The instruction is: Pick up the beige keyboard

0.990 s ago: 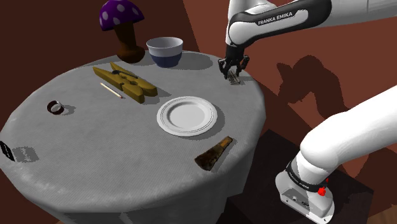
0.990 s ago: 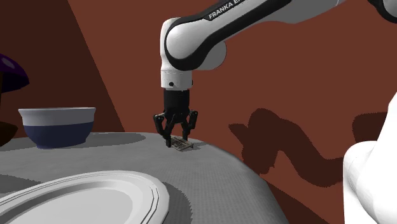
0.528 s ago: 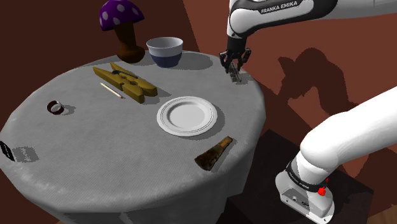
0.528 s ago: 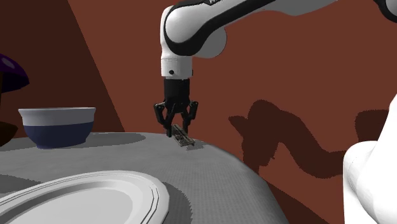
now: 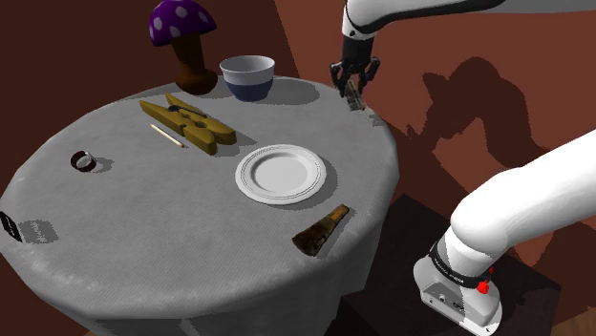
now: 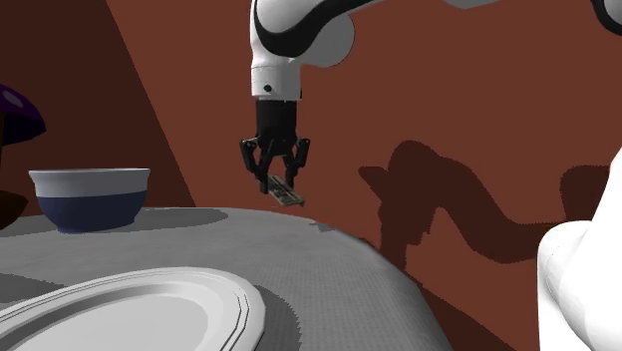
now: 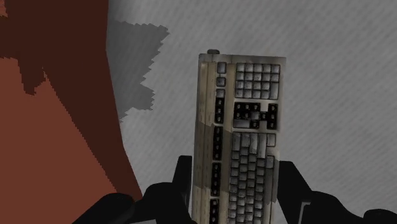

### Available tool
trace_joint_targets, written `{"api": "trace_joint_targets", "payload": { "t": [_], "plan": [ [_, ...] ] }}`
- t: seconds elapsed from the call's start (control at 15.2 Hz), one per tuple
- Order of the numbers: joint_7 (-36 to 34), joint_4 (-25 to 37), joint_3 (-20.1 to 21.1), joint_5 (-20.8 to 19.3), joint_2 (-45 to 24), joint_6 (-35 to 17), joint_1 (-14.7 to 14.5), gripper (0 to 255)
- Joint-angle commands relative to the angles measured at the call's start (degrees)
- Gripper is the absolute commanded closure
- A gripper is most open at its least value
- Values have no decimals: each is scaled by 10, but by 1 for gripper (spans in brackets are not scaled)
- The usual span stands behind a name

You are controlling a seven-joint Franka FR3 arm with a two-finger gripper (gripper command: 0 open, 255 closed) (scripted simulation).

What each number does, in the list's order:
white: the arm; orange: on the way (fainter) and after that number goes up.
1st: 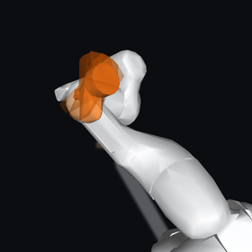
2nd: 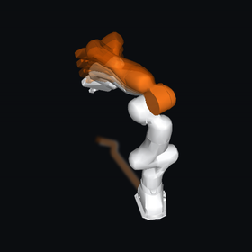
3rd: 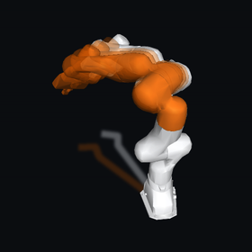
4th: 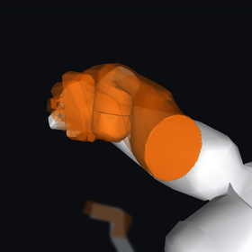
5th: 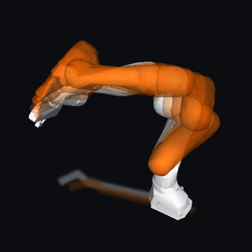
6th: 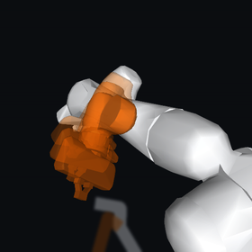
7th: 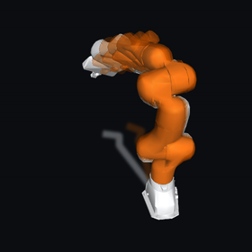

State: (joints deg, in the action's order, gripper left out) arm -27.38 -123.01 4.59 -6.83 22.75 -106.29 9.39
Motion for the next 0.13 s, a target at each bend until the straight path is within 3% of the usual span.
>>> {"api": "trace_joint_targets", "payload": {
  "t": [0.0, 0.07],
  "plan": [
    [2, 9, 0, 0, 0, 9, 0, 255],
    [2, 9, 0, 0, 0, 9, 0, 255]
  ]
}}
